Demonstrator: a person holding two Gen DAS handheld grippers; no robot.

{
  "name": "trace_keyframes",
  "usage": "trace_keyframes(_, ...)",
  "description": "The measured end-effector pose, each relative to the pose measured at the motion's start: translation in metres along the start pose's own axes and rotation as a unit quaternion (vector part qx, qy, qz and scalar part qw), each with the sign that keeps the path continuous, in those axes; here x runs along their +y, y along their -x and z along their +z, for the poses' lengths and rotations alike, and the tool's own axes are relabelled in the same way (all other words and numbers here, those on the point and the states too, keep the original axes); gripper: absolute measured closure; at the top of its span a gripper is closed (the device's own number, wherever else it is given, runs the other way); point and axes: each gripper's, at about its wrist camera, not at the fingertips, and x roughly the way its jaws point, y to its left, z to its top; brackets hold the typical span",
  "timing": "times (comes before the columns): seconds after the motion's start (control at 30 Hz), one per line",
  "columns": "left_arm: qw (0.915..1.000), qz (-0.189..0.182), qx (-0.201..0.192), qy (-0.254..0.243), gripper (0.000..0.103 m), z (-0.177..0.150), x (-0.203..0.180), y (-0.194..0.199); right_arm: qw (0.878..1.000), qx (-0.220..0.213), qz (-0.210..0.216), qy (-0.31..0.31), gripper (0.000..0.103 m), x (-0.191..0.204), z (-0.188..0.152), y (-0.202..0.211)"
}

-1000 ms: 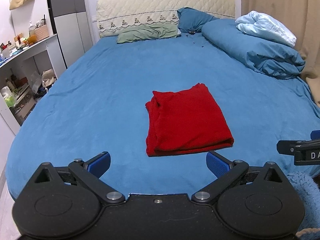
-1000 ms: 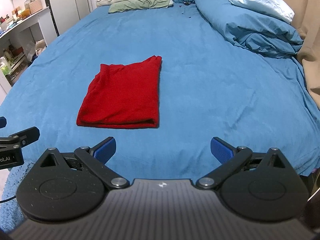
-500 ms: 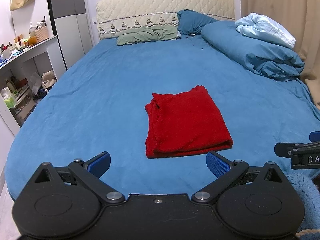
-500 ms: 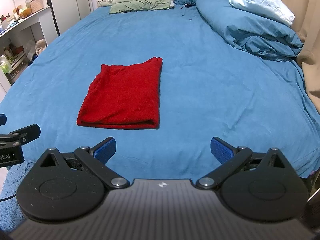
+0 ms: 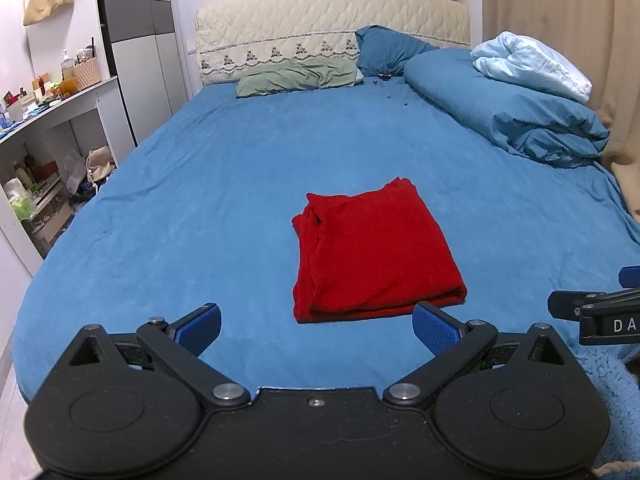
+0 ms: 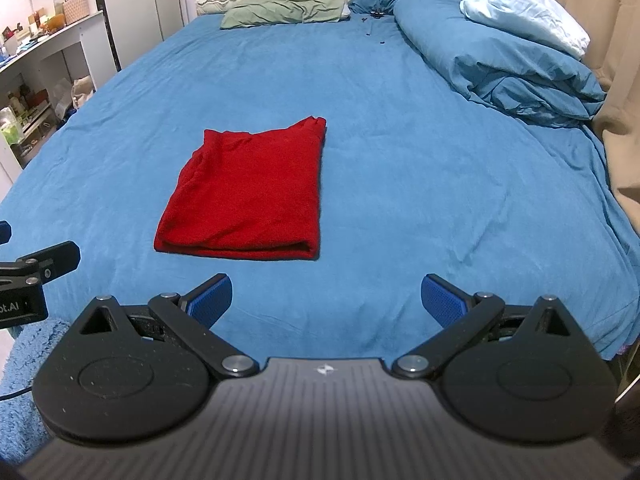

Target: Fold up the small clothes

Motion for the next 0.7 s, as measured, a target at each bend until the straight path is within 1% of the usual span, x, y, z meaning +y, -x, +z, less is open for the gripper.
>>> trace_keyframes(0.63,1.0,-0.001,-0.006,0.001,0.0,0.0025,0.004,0.0011,1.0,-0.003,-0.005,-0.001,0.0,0.0063,0.0006,0.0044)
trace_keyframes(0.7,1.0,0.004,-0.007,-0.001,0.0,0.0017,0.0028,0.0013,1.0,-0.004,-0.005,-0.001,0.0,0.0064,0.0012,0.0042)
